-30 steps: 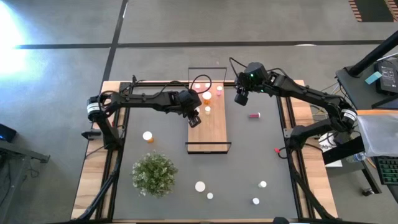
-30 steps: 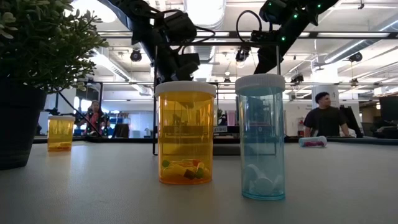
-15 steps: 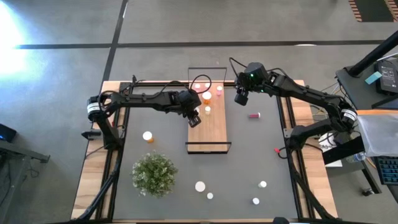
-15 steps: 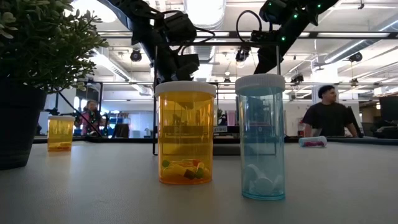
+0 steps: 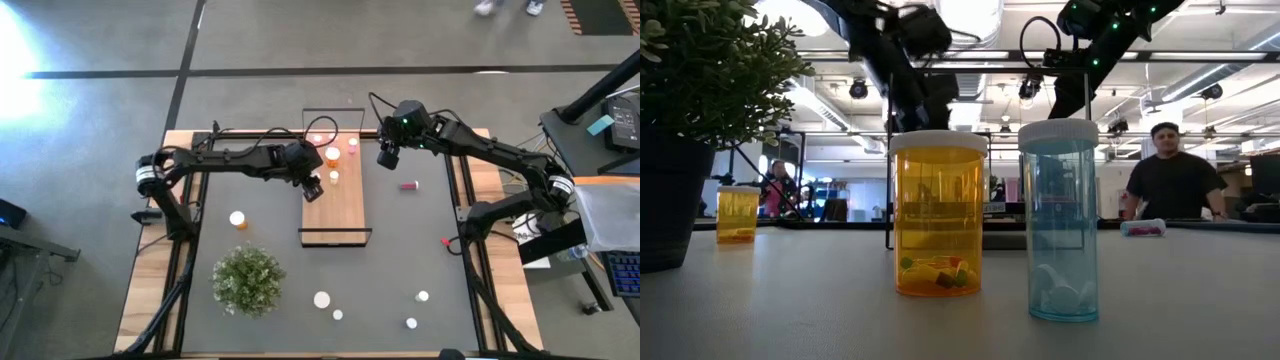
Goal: Pick and place medicine bottles onto shelf by color
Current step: Put the top orange pill bottle on the shelf aligned with the other orange pill bottle
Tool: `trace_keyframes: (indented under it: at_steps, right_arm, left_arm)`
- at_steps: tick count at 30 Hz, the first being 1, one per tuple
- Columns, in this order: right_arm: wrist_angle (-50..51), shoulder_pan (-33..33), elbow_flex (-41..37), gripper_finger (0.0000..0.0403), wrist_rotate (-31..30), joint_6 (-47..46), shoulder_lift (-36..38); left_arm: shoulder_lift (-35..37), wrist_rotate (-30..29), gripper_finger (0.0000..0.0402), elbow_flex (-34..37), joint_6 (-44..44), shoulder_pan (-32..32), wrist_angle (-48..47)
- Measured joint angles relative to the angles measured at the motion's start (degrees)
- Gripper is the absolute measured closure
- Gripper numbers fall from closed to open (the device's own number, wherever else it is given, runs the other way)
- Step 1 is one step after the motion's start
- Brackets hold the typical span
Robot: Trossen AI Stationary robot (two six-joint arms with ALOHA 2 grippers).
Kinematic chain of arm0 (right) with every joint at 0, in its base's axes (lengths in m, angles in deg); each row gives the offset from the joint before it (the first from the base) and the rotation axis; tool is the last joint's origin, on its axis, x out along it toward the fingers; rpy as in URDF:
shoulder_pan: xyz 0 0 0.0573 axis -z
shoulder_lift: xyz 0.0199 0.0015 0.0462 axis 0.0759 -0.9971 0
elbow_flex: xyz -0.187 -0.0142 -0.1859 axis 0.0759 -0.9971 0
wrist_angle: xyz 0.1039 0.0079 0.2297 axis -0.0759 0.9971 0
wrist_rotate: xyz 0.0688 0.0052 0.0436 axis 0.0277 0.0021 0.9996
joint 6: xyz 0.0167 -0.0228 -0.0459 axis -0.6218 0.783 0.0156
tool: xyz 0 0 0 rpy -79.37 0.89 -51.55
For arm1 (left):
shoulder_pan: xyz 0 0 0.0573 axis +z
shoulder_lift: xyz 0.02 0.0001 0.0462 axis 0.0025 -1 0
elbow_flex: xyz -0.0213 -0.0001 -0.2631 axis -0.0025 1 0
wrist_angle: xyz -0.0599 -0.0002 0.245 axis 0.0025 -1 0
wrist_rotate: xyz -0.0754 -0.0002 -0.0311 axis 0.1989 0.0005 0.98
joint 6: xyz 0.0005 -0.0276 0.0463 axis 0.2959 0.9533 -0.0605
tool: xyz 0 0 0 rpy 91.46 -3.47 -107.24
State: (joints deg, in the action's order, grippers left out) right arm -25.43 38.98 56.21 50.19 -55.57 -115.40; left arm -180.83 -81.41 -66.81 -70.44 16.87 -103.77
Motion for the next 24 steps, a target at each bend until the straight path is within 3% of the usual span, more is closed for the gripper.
trace_keyframes:
  at_steps: [11, 18, 24]
  right_arm:
    - [0.0, 0.0, 0.0, 0.0232, 0.0, 0.0, 0.0]
    - [0.0, 0.0, 0.0, 0.0232, 0.0, 0.0, 0.0]
    - [0.0, 0.0, 0.0, 0.0232, 0.0, 0.0, 0.0]
  left_arm:
    - [8.7, -3.8, 0.0207, 0.4, 7.0, -0.1, -10.2]
    - [10.4, -4.8, 0.0207, 0.5, 21.8, -1.0, -25.5]
    - [10.3, -4.6, 0.0207, 0.7, 39.7, -4.7, -40.7]
